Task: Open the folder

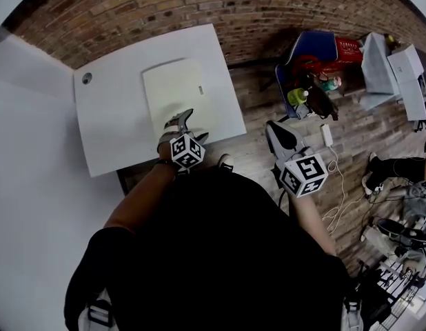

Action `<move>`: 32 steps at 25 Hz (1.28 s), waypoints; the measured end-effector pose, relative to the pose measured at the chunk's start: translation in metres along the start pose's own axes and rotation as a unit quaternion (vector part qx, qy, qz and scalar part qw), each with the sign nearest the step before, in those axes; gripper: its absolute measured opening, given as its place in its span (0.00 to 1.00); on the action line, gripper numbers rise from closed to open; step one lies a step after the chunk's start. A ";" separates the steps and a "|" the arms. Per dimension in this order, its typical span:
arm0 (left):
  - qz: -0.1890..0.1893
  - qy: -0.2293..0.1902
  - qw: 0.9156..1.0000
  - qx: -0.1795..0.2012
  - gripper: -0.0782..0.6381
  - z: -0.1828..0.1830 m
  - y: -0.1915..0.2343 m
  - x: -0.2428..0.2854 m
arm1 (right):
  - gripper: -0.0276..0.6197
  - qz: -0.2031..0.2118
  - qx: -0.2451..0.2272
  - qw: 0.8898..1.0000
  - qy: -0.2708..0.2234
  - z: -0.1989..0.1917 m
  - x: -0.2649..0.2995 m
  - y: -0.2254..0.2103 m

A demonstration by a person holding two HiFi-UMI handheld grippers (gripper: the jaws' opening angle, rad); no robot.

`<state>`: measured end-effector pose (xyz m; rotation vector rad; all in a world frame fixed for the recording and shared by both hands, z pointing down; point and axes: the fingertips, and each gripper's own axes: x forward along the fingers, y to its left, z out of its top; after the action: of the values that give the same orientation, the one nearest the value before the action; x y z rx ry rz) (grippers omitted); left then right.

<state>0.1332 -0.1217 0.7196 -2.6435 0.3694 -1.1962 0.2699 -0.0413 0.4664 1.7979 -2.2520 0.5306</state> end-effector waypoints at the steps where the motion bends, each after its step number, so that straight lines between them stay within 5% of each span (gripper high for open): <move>1: 0.008 -0.002 1.000 0.007 0.71 0.000 0.002 0.002 | 0.05 -0.001 0.001 1.000 0.001 -0.001 -0.001 -0.001; 13: -0.011 0.029 0.997 0.072 0.74 -0.016 -0.022 0.042 | 0.05 -0.008 0.010 1.000 0.015 -0.006 -0.004 -0.014; 19: 0.014 0.037 0.992 0.123 0.74 -0.019 -0.023 0.061 | 0.05 -0.002 0.011 1.000 0.021 -0.009 -0.004 -0.013; 32: 0.030 0.026 0.989 0.140 0.73 -0.015 -0.022 0.068 | 0.05 0.006 0.010 1.000 0.025 -0.010 -0.010 -0.014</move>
<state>0.1688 -0.1232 0.7840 -2.3491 0.2642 -1.2041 0.2856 -0.0310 0.4741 1.7606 -2.2337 0.5961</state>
